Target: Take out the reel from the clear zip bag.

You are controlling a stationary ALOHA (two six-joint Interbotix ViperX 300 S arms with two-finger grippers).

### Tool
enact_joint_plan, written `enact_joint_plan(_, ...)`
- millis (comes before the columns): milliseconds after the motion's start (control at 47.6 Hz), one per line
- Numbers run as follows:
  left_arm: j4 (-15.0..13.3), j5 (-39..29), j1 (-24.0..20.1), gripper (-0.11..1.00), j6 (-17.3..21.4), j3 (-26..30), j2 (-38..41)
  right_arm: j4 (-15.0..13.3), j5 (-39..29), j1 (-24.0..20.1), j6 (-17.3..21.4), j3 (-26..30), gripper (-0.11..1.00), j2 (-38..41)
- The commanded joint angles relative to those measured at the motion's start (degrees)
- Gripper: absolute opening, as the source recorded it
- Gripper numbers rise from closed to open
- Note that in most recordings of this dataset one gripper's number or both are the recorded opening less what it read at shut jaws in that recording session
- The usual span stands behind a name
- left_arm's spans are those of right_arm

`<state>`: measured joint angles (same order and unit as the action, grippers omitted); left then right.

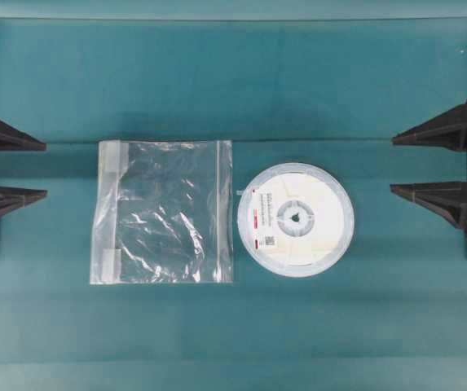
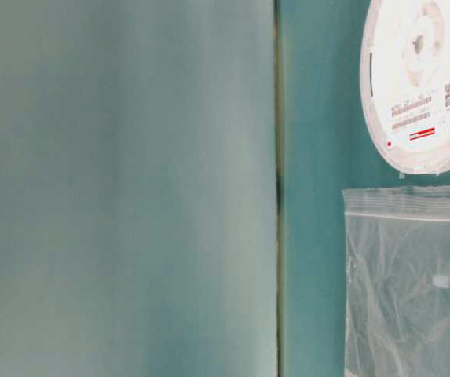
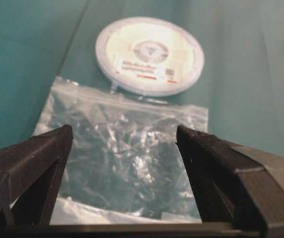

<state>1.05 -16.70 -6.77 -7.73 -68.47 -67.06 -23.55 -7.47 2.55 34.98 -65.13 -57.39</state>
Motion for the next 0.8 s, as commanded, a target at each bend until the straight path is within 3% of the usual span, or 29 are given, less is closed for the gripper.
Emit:
enact_joint_plan(0, 0.1, 0.2, 0.1, 0.92, -0.1, 1.0, 0.7, -0.2, -0.1, -0.1, -0.1, 0.4, 0.92, -0.1)
enact_joint_plan(777, 0.1, -0.1, 0.1, 0.92, -0.1, 1.1, 0.6, -0.3, -0.5, -0.1, -0.4, 0.4, 0.92, -1.0)
